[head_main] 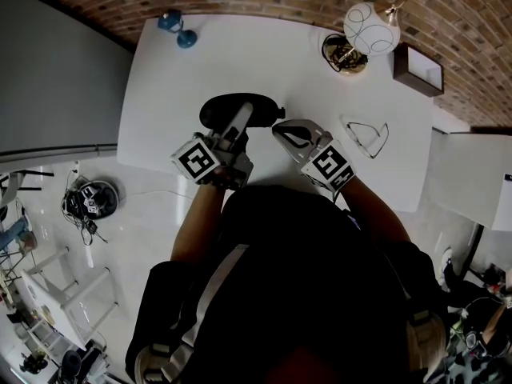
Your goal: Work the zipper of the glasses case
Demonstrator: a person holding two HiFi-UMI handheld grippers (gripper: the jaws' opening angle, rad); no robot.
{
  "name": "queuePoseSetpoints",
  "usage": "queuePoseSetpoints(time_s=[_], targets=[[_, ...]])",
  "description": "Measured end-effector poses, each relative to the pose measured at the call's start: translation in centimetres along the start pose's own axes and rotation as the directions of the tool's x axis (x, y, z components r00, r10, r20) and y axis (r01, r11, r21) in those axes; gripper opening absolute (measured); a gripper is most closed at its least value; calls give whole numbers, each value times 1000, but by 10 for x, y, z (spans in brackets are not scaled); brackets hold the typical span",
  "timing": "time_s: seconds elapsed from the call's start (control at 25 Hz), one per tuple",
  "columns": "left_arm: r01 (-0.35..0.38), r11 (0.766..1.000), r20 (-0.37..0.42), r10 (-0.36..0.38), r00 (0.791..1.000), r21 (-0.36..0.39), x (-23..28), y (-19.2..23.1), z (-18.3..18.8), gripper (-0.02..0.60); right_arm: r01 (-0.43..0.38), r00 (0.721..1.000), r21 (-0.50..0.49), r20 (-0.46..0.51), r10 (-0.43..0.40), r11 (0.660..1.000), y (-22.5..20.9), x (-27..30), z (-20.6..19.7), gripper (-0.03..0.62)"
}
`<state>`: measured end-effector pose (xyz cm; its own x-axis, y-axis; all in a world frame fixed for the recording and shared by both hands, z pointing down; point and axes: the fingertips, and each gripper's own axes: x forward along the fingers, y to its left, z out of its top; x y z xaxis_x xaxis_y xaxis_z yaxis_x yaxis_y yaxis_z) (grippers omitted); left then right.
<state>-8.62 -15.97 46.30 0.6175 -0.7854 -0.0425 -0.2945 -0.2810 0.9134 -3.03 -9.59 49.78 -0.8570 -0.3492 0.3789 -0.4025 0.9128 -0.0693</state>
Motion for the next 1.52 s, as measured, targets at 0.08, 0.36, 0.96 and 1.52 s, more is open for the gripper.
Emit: queuePoseSetpoints(time_s=[0.08, 0.36, 0.96, 1.52], targets=[[-4, 998, -32, 6, 999, 57, -1, -1, 0, 245, -4, 1000, -8, -12, 4, 1000, 1, 0, -3, 3], [2, 1000, -71, -1, 997, 12, -6, 4, -9, 242, 1, 999, -28, -32, -2, 1000, -4, -5, -11, 3], [39, 999, -104, -39, 994, -2, -6, -3, -11, 242, 90, 996, -87, 18, -89, 992, -20, -14, -1, 3], [33, 985, -266, 14, 964, 169, -8, -5, -18, 245, 134, 990, -274, -3, -141, 952, -24, -18, 11, 3]])
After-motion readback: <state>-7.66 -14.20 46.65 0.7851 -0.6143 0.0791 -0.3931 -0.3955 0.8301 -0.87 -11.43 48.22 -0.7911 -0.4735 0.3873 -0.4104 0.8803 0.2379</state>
